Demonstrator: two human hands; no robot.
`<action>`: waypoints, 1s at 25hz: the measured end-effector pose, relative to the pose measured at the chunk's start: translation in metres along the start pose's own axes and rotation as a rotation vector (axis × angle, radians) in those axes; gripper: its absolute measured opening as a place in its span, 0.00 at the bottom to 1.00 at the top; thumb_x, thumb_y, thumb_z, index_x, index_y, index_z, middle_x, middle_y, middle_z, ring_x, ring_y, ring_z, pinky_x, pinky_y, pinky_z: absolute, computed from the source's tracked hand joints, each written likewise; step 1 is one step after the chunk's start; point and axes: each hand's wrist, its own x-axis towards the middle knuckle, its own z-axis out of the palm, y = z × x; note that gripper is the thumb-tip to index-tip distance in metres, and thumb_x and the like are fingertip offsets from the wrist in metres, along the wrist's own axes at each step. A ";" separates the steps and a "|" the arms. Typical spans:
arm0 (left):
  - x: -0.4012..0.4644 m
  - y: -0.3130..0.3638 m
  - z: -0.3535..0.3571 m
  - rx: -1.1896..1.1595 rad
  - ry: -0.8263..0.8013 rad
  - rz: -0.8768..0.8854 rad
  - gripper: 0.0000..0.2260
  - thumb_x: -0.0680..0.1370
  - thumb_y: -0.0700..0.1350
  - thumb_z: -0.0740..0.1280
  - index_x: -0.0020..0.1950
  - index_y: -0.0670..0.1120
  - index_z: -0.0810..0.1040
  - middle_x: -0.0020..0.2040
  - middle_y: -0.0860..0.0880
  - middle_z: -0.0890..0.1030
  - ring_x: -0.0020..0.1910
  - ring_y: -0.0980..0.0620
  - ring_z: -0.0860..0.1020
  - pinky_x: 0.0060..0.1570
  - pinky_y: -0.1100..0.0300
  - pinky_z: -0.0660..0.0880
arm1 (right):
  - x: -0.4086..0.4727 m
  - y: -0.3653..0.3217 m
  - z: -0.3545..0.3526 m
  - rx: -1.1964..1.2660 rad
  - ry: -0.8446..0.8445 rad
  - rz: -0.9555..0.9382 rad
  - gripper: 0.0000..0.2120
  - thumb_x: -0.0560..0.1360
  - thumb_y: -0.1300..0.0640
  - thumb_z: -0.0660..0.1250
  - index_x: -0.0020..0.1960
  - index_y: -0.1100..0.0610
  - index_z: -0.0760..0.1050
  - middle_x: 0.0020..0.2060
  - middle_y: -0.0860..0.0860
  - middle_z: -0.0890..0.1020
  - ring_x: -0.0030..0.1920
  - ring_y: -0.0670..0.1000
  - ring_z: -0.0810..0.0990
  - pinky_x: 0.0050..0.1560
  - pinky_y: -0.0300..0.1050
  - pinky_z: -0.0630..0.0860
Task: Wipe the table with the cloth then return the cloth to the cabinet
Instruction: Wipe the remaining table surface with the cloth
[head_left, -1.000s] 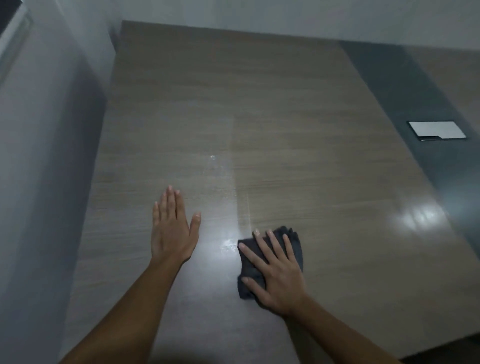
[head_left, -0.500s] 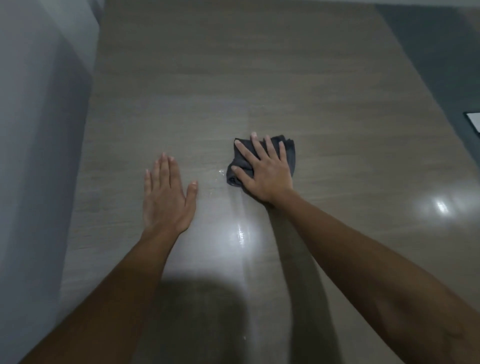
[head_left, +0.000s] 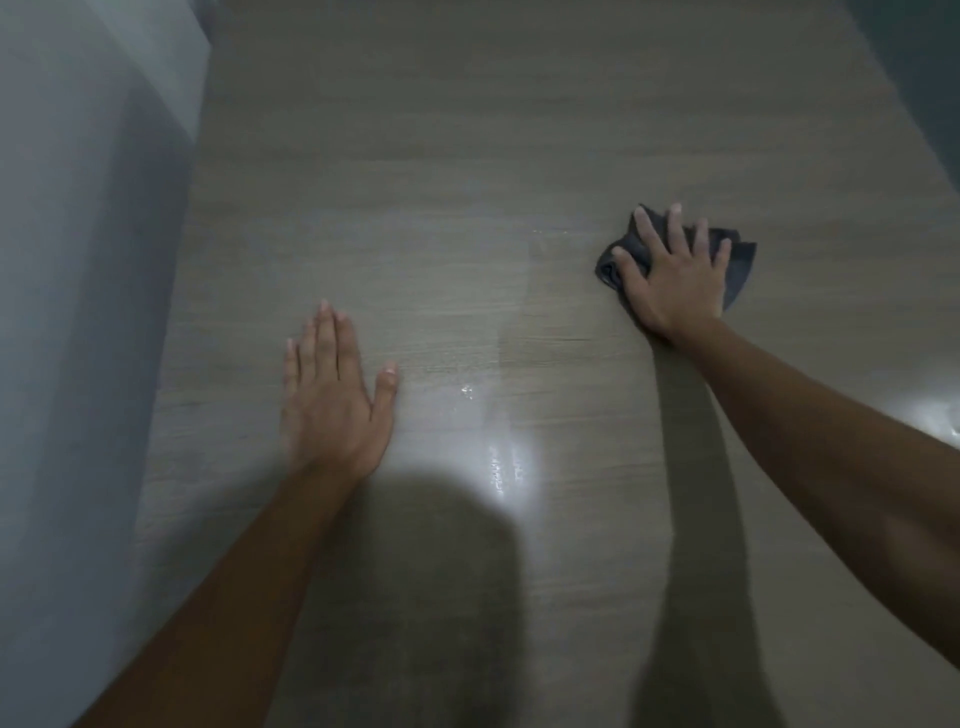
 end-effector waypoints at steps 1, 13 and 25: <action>0.000 0.000 0.001 -0.004 0.011 0.002 0.35 0.81 0.60 0.43 0.81 0.39 0.52 0.81 0.41 0.51 0.80 0.45 0.49 0.78 0.49 0.42 | 0.008 -0.020 0.003 0.008 -0.004 0.010 0.33 0.81 0.31 0.44 0.83 0.42 0.49 0.84 0.53 0.50 0.82 0.63 0.47 0.79 0.67 0.42; 0.002 -0.003 0.000 -0.019 -0.006 -0.025 0.36 0.80 0.63 0.38 0.81 0.40 0.49 0.82 0.43 0.47 0.81 0.47 0.47 0.78 0.51 0.40 | -0.081 -0.178 0.027 0.003 -0.017 -0.569 0.31 0.82 0.34 0.49 0.82 0.42 0.56 0.83 0.52 0.56 0.82 0.62 0.52 0.79 0.67 0.44; 0.011 -0.009 -0.004 -0.044 0.002 -0.048 0.38 0.80 0.65 0.38 0.81 0.40 0.48 0.82 0.42 0.47 0.81 0.47 0.45 0.78 0.51 0.40 | -0.003 -0.068 0.008 -0.035 0.009 -0.261 0.32 0.81 0.31 0.43 0.83 0.40 0.50 0.83 0.52 0.54 0.82 0.62 0.51 0.80 0.65 0.43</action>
